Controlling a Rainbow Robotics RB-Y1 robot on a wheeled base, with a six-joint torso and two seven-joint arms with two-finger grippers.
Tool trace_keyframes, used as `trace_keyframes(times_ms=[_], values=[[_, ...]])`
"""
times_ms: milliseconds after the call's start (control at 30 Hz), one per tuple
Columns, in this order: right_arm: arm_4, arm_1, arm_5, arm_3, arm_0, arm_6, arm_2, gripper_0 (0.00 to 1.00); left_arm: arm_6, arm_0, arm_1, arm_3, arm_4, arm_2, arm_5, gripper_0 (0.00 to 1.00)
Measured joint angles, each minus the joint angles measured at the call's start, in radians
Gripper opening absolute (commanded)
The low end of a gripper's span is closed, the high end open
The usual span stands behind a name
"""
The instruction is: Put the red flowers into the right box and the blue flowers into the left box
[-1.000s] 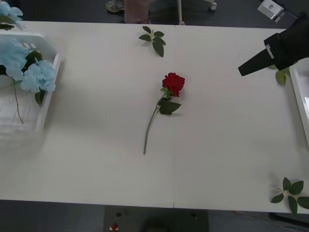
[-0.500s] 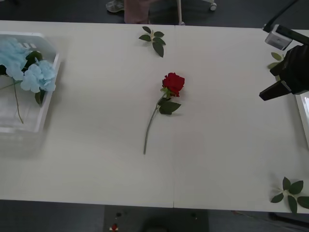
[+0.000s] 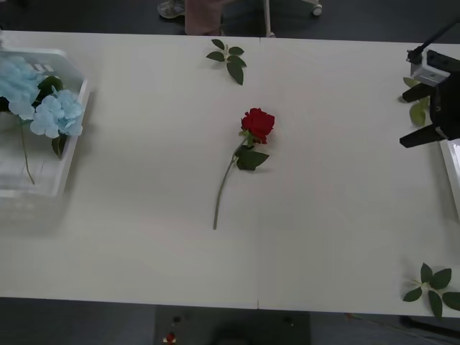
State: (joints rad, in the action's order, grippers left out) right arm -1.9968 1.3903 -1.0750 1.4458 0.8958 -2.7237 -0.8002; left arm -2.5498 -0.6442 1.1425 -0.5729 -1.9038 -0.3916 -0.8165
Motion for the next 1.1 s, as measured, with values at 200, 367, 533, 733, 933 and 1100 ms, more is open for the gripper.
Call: trace_keyframes(times_ms=[200, 367, 533, 733, 933, 1100], values=[[-0.143, -0.06, 0.054, -0.025, -0.026, 0.003, 0.0, 1.0, 0.0, 0.0, -0.003, 0.0, -0.001, -0.121, 0.047, 0.0], [-0.239, -0.07, 0.146, 0.037, -0.077, 0.003, 0.001, 1.0, 0.0, 0.0, -0.004, 0.0, -0.001, -0.128, 0.047, 0.55], [-0.247, -0.07, 0.179, 0.083, -0.091, 0.003, 0.001, 1.0, 0.0, 0.0, -0.004, 0.0, -0.001, -0.128, 0.047, 0.95], [-0.247, -0.07, 0.179, 0.087, -0.091, 0.003, 0.001, 1.0, 0.0, 0.0, -0.004, 0.0, -0.001, -0.128, 0.048, 0.95], [-0.247, -0.07, 0.179, 0.087, -0.091, 0.003, 0.001, 1.0, 0.0, 0.0, -0.003, -0.008, 0.041, -0.126, 0.039, 0.95], [-0.247, -0.07, 0.179, 0.087, -0.091, 0.003, 0.001, 1.0, 0.0, -0.013, 0.019, -0.03, 0.158, -0.051, -0.158, 0.95]])
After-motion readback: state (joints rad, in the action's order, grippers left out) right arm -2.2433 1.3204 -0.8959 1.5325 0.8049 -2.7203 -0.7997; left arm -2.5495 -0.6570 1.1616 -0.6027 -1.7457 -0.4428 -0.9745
